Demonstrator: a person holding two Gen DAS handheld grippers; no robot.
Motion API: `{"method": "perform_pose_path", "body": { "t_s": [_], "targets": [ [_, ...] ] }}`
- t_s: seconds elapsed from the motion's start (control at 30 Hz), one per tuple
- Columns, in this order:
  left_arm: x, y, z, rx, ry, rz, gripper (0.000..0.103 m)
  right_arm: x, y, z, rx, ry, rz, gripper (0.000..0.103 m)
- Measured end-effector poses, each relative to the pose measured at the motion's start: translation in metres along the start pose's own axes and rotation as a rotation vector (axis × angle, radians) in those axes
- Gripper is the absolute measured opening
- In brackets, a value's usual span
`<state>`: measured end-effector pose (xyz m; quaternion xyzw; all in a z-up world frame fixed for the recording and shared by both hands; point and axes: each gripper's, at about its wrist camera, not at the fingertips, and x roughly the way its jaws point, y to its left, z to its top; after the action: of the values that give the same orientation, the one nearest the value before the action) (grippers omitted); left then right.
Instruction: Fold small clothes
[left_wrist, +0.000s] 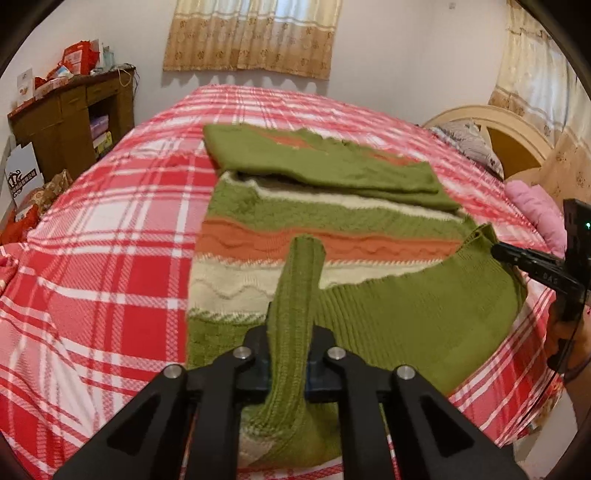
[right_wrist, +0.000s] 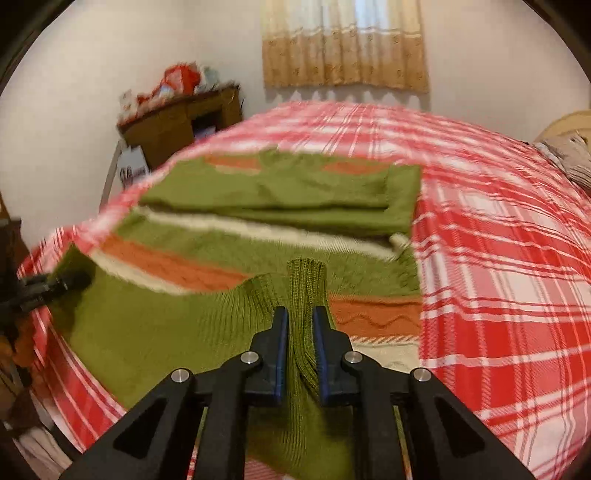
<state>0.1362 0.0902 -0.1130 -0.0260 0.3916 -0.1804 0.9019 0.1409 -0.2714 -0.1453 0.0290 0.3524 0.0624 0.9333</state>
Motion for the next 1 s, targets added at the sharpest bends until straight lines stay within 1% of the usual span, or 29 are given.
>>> {"method": "perform_pose_path", "body": {
  "t_s": [0.07,0.1,0.13,0.17,0.23,0.27,0.37,0.53,0.6,0.77,0.93,1.0],
  "targets": [
    [-0.007,0.000,0.007,-0.011,-0.025,-0.010,0.010,-0.014,0.002,0.010,0.019,-0.039,-0.003,0.013],
    [-0.010,0.000,0.011,-0.012,-0.036,-0.007,0.010,-0.022,0.002,0.015,0.025,-0.065,-0.012,0.013],
    [-0.014,-0.002,0.018,-0.012,-0.050,-0.001,0.010,-0.027,0.003,0.021,0.027,-0.085,-0.026,0.010],
    [-0.015,-0.003,0.023,-0.013,-0.058,0.000,0.010,-0.031,0.003,0.026,0.029,-0.100,-0.037,0.010],
    [-0.018,-0.003,0.036,-0.020,-0.076,-0.010,0.010,-0.040,0.001,0.039,0.052,-0.135,-0.029,0.010],
    [-0.018,-0.004,0.043,-0.021,-0.084,-0.011,0.010,-0.039,0.000,0.044,0.058,-0.135,-0.017,0.010],
    [-0.013,-0.006,0.053,-0.005,-0.092,0.025,0.010,-0.034,0.000,0.050,0.050,-0.129,-0.006,0.010],
    [-0.012,-0.004,0.046,-0.003,-0.090,0.026,0.010,-0.025,-0.012,0.042,0.113,-0.102,0.036,0.010],
    [-0.010,-0.001,0.042,-0.018,-0.081,0.030,0.010,-0.022,-0.014,0.039,0.122,-0.089,0.016,0.010],
    [-0.004,0.006,0.040,-0.048,-0.055,0.037,0.010,-0.020,-0.013,0.039,0.114,-0.089,0.013,0.010],
    [-0.012,0.001,0.041,-0.035,-0.080,0.035,0.010,-0.024,-0.011,0.039,0.091,-0.097,-0.009,0.010],
    [-0.016,0.000,0.044,-0.041,-0.098,0.032,0.010,-0.026,-0.011,0.039,0.083,-0.104,-0.037,0.010]
  ]
}}
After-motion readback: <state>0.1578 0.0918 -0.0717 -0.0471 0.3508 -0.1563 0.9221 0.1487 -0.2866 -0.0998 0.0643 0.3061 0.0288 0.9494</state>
